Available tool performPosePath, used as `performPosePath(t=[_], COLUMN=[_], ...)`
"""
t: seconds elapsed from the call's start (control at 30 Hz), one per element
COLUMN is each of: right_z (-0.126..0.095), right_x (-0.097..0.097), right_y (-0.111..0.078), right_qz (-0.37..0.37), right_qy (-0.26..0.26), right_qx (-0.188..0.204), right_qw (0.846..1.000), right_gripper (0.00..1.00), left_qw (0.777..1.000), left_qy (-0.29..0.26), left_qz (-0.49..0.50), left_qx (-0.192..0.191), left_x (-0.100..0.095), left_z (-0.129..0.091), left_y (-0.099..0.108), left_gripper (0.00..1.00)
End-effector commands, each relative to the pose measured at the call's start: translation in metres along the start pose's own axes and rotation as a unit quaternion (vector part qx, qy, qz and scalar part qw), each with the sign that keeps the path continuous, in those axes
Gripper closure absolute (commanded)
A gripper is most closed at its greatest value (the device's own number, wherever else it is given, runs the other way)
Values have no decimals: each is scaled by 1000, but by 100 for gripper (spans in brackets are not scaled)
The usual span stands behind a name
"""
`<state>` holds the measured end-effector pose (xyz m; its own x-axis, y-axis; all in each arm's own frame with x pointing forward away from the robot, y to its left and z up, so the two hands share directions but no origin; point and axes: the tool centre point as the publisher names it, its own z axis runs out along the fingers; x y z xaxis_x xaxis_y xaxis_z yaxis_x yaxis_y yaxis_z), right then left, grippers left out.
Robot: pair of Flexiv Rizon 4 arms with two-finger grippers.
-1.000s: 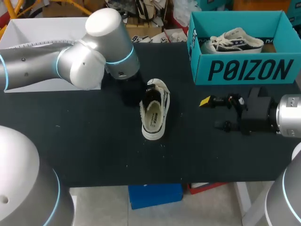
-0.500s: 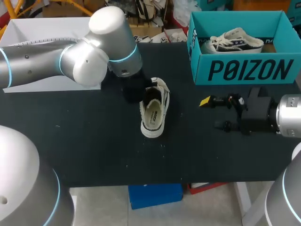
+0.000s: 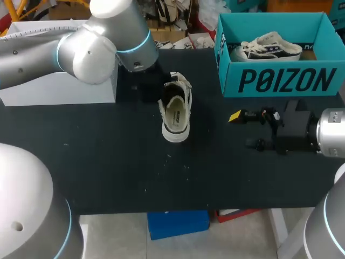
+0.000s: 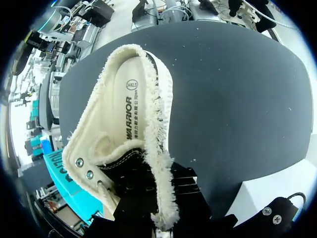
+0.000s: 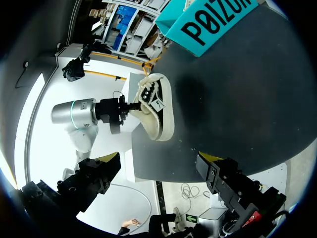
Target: Take the shoe out of the shoebox, open the shoe tongue, remove and reinsert the insole, then place the shoe into the shoebox
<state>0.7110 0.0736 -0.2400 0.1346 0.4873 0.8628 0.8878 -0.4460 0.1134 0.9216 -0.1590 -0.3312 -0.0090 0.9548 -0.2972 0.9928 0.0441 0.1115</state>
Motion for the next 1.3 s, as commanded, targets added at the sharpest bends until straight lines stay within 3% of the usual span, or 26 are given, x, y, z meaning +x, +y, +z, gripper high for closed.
performPosePath(t=[0.03,0.3,0.63,0.9,1.3], right_z=[0,0,0,0,0], right_x=[0,0,0,0,0], right_y=[0,0,0,0,0], right_qz=[0,0,0,0,0], right_qy=[0,0,0,0,0], right_qx=[0,0,0,0,0], right_qw=[1000,1000,1000,1000,1000], right_gripper=[0,0,0,0,0], left_qw=[1000,984,933,864,808], left_qy=[14,-5,-46,-51,-19], left_qz=[-24,-174,-345,-483,-566], left_qx=[-14,-34,-89,-132,-164], left_x=[-3,-2,23,74,154], left_z=[-44,-93,-145,-177,-210], left_y=[-3,11,39,64,75], left_gripper=[100,100,100,100,100])
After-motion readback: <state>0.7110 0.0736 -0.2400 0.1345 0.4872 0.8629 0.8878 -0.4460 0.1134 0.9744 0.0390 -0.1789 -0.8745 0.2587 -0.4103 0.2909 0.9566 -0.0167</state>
